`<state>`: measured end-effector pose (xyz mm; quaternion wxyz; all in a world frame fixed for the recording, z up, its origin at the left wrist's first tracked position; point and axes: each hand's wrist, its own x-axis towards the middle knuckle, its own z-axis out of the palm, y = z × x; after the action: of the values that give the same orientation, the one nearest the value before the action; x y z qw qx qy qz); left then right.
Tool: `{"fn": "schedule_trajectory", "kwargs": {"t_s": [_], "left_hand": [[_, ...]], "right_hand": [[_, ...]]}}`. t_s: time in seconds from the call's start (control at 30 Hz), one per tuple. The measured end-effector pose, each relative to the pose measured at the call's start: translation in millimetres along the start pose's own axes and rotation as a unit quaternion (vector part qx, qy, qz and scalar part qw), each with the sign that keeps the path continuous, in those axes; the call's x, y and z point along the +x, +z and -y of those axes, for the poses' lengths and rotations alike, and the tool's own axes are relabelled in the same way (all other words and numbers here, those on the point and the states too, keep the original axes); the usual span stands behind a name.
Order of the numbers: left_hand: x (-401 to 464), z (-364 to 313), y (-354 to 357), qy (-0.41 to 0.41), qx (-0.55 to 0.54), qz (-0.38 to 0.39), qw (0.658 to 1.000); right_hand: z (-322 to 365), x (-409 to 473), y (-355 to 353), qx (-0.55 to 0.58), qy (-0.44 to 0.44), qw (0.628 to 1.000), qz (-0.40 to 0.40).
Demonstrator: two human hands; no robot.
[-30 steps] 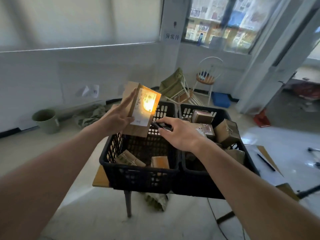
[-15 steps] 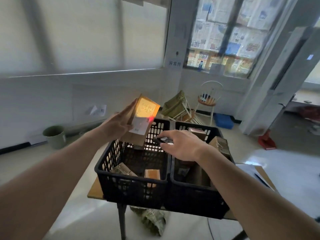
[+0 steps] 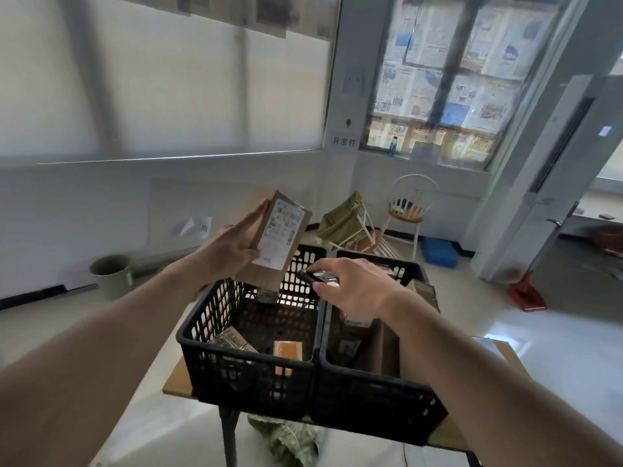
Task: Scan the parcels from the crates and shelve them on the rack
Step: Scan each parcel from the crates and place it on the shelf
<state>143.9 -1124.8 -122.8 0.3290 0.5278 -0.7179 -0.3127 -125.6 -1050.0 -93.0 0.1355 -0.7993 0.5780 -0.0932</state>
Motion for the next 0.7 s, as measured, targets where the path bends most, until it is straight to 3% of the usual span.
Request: {"fn": "schedule_trajectory", "kwargs": {"t_s": [0.13, 0.37, 0.53, 0.7], "left_hand": [[4, 1, -15, -0.008, -0.073, -0.004, 0.997], [-9, -2, -58, -0.008, -0.139, 0.010, 0.990], [-21, 3, -78, -0.012, -0.193, 0.024, 0.981], [-37, 1, -89, -0.017, -0.232, -0.020, 0.972]], "right_hand": [[15, 17, 9, 0.107, 0.020, 0.989, -0.102], [64, 69, 24, 0.315, 0.072, 0.904, -0.281], [96, 93, 29, 0.371, 0.054, 0.868, -0.327], [112, 107, 32, 0.418, -0.013, 0.857, -0.301]]}}
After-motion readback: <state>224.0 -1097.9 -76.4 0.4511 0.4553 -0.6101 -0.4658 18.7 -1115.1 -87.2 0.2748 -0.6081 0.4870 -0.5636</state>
